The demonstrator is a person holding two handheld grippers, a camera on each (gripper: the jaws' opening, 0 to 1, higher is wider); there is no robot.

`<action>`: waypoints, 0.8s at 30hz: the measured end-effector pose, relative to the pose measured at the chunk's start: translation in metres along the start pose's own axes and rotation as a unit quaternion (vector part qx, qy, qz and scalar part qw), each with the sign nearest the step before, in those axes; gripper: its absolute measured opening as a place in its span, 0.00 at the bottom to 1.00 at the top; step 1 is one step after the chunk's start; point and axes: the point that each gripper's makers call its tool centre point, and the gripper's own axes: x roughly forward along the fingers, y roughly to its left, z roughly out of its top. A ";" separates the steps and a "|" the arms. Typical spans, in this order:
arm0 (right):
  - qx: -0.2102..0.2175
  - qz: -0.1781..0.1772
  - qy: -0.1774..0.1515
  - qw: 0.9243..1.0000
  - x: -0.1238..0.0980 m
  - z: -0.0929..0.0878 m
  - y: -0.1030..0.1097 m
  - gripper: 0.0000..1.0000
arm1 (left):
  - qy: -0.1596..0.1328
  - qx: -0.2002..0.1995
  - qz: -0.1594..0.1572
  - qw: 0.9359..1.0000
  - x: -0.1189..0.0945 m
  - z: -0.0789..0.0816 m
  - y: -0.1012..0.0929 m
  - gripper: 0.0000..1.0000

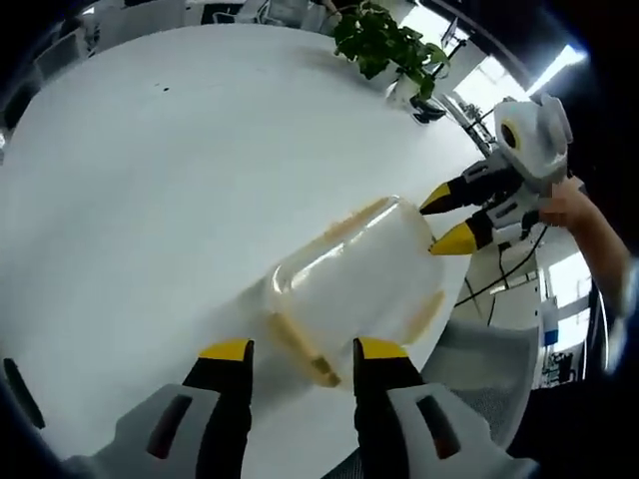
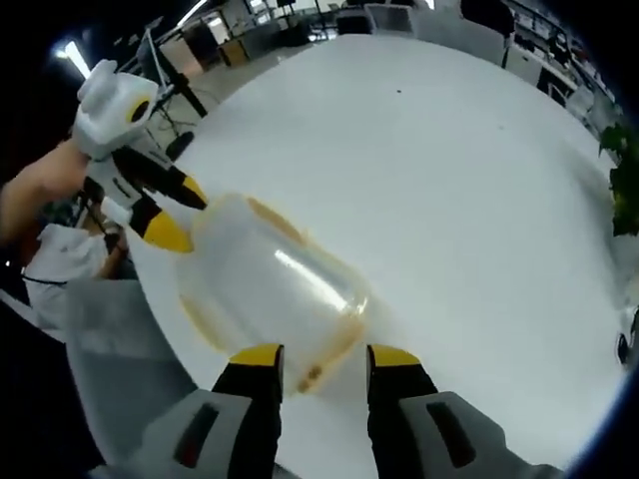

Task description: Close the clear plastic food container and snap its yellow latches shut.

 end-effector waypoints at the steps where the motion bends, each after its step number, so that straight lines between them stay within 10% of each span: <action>1: 0.001 0.002 -0.003 1.000 0.001 0.001 0.001 0.31 | -0.002 0.027 0.006 1.000 -0.001 0.002 0.000 0.39; 24: 0.061 0.029 0.001 0.998 0.007 -0.001 0.006 0.31 | 0.004 -0.060 -0.049 0.997 0.009 -0.004 -0.010 0.33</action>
